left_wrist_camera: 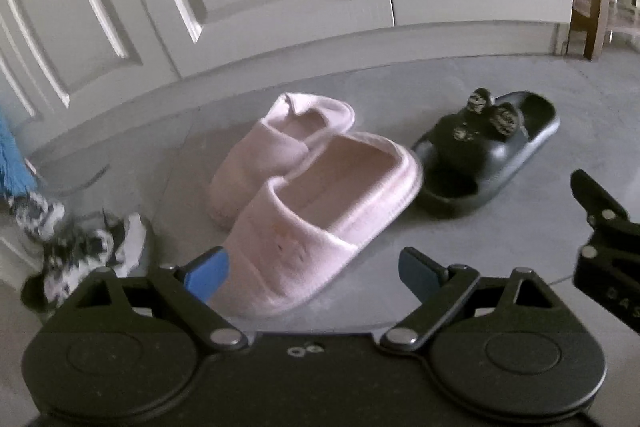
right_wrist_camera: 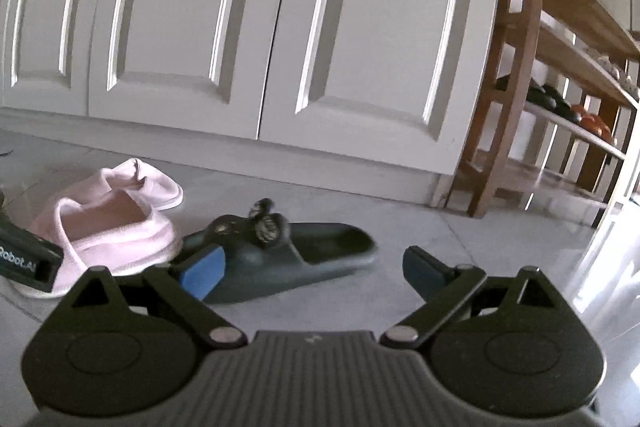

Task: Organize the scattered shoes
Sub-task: 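Lower the black slide onto the floor and open the right tool, then grasp a pink fuzzy slipper by its heel with the right tool, then carry the pink slipper and set it down, opening the right tool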

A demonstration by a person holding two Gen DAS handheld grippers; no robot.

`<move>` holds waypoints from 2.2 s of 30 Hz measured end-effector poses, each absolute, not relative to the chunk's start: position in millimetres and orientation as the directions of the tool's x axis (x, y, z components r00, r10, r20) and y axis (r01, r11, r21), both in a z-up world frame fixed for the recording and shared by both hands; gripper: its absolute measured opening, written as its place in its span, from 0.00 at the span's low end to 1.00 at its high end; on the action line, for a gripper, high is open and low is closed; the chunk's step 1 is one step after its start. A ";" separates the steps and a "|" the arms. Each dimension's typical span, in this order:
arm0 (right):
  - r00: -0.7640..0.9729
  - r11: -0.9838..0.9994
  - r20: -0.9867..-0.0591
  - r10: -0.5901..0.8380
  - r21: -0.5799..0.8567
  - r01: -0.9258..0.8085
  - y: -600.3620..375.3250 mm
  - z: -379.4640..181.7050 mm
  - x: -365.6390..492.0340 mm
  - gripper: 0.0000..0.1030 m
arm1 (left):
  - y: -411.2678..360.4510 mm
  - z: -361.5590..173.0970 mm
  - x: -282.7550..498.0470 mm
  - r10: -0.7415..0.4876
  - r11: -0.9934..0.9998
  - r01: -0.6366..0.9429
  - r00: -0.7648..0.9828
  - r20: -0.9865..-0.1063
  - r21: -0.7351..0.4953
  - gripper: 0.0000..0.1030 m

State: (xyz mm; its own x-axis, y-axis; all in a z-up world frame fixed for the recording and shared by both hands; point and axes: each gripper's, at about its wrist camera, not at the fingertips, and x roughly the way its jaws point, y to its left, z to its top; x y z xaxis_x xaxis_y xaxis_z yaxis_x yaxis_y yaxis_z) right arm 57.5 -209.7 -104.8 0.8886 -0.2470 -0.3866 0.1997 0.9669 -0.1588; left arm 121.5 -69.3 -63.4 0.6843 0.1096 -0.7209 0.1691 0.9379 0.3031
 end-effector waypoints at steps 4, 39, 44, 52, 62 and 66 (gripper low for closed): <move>0.874 0.962 -0.411 -0.260 -0.185 0.199 -196.0 -119.1 84.8 0.95 | -64.4 -73.0 131.2 0.131 0.931 0.164 0.681 -0.720 0.325 0.90; 0.649 0.855 -0.617 0.445 0.079 -0.512 -87.0 -143.0 168.4 0.12 | 54.5 -85.9 112.7 0.275 0.926 0.044 0.600 -0.751 0.374 0.90; 0.625 0.806 -0.625 0.468 0.012 -0.592 -88.7 -140.8 150.3 0.12 | 46.3 -77.9 109.6 0.275 0.925 0.042 0.614 -0.740 0.378 0.90; 0.482 0.662 -0.671 0.563 0.017 -0.749 -138.1 -137.2 91.1 0.12 | 36.2 -71.3 83.2 0.218 0.921 0.120 0.628 -0.747 0.371 0.90; 0.290 0.510 -0.781 0.553 0.042 -0.859 -205.1 -127.5 -7.7 0.12 | -15.5 -82.3 37.7 0.016 0.912 0.329 0.569 -0.822 0.246 0.90; 0.233 0.448 -0.822 0.520 0.030 -0.893 -226.3 -124.1 -27.2 0.12 | -38.1 -80.2 23.4 -0.006 0.881 0.384 0.592 -0.806 0.276 0.90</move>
State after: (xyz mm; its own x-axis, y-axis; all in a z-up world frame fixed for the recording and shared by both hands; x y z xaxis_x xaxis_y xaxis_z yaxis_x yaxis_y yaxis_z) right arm -27.2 -226.3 -124.1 0.2334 0.5200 -0.8217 -0.8933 0.4485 0.0301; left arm 23.4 -38.1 -80.2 0.5922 -0.0056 -0.8058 0.3837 0.8813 0.2759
